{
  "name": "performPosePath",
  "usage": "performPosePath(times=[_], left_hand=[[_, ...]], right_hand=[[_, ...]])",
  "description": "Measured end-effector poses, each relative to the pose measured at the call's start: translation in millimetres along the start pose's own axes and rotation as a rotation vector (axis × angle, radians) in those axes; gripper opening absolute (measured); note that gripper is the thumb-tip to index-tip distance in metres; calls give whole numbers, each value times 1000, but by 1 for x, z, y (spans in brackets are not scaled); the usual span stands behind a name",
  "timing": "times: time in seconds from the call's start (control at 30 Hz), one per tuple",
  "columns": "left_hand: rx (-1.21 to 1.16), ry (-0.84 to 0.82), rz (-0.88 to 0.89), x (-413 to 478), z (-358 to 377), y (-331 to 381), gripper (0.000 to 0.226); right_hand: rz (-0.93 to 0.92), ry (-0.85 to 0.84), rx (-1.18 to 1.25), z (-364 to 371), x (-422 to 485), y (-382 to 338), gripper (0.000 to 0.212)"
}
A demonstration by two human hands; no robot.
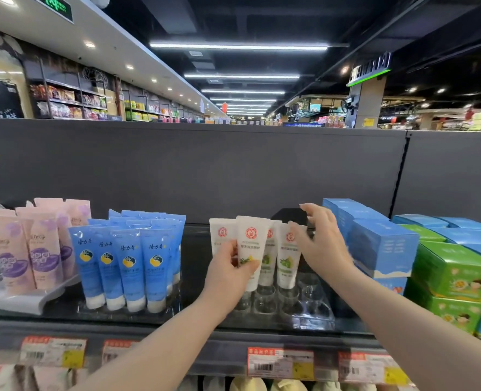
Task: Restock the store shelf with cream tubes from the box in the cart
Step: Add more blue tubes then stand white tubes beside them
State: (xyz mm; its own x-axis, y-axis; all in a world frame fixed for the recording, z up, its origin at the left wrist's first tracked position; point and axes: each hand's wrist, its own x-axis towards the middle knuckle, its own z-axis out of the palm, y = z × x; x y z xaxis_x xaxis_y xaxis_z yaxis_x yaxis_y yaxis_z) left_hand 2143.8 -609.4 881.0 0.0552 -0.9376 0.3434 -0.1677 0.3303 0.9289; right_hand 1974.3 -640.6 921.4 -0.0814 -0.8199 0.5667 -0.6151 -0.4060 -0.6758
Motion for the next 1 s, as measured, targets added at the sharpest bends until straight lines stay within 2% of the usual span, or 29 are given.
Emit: performPosePath(times=[0.07, 0.2, 0.33, 0.4, 0.47, 0.57, 0.67, 0.77, 1.0], left_hand=[[-6, -45, -5, -2, 13, 6, 30], [31, -133, -4, -7, 35, 15, 31], [199, -216, 73, -8, 40, 15, 31], [360, -297, 124, -7, 33, 9, 26], [624, -384, 180, -5, 23, 0, 22], [970, -510, 171, -7, 10, -8, 49], [1196, -635, 91, -11, 6, -6, 67], [1238, -658, 91, -15, 4, -3, 68], [1177, -649, 73, -15, 1, -12, 60]], right_hand=[[-132, -46, -53, -8, 0, -14, 38], [-101, -348, -148, -17, 1, -28, 32], [-85, -343, -223, -39, 7, -28, 18], [-59, -339, -236, -52, 12, -28, 17], [-47, -345, -300, -63, 18, -29, 16], [-21, -370, -416, -67, 26, -27, 13], [25, -423, -496, -62, 31, -22, 14], [60, -452, -506, -54, 33, -15, 10], [106, -531, -522, -45, 38, -7, 15]])
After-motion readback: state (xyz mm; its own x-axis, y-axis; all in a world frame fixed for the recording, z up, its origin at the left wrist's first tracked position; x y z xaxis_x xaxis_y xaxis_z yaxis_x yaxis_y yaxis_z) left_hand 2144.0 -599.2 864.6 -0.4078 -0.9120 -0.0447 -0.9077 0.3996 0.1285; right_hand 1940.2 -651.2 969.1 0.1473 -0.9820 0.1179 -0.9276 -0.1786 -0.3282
